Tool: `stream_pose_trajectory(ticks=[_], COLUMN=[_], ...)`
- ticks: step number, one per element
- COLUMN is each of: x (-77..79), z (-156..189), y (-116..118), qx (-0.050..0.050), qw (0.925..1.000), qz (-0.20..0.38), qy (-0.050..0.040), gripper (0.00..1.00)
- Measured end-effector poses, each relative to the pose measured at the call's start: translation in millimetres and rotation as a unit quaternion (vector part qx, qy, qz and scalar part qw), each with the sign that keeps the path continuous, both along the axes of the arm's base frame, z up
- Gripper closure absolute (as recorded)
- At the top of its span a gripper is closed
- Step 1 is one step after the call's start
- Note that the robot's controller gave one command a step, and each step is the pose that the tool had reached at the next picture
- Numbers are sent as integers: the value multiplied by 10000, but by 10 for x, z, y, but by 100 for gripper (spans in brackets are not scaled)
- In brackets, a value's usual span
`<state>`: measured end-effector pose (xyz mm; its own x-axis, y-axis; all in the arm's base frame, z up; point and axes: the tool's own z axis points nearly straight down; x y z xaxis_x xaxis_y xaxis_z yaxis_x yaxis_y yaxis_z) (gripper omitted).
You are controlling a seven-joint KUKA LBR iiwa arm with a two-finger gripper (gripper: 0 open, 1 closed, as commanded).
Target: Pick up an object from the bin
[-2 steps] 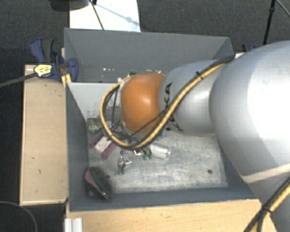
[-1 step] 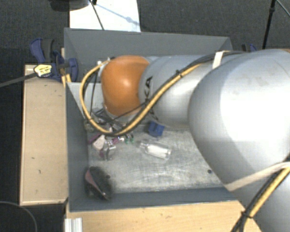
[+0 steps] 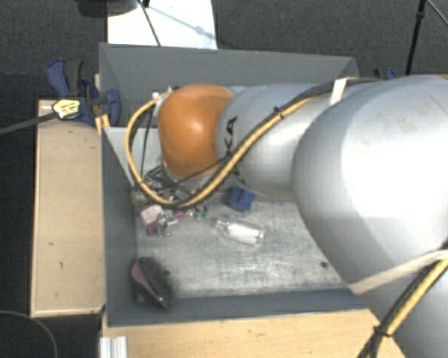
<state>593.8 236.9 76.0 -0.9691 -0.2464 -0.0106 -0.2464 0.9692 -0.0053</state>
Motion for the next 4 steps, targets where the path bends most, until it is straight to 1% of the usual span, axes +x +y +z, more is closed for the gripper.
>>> stream_pose_trajectory(ticks=[1, 2, 3, 4], x=[-146, -161, -129, -119], z=[985, 930, -94, -49], y=[-106, -106, -160, -151], qx=[33, 21, 17, 27], qw=[10000, 10000, 9993, 9993], qz=[-25, -27, -357, -361], qy=[5, 44, 58, 39], gripper=[100, 0, 0, 100])
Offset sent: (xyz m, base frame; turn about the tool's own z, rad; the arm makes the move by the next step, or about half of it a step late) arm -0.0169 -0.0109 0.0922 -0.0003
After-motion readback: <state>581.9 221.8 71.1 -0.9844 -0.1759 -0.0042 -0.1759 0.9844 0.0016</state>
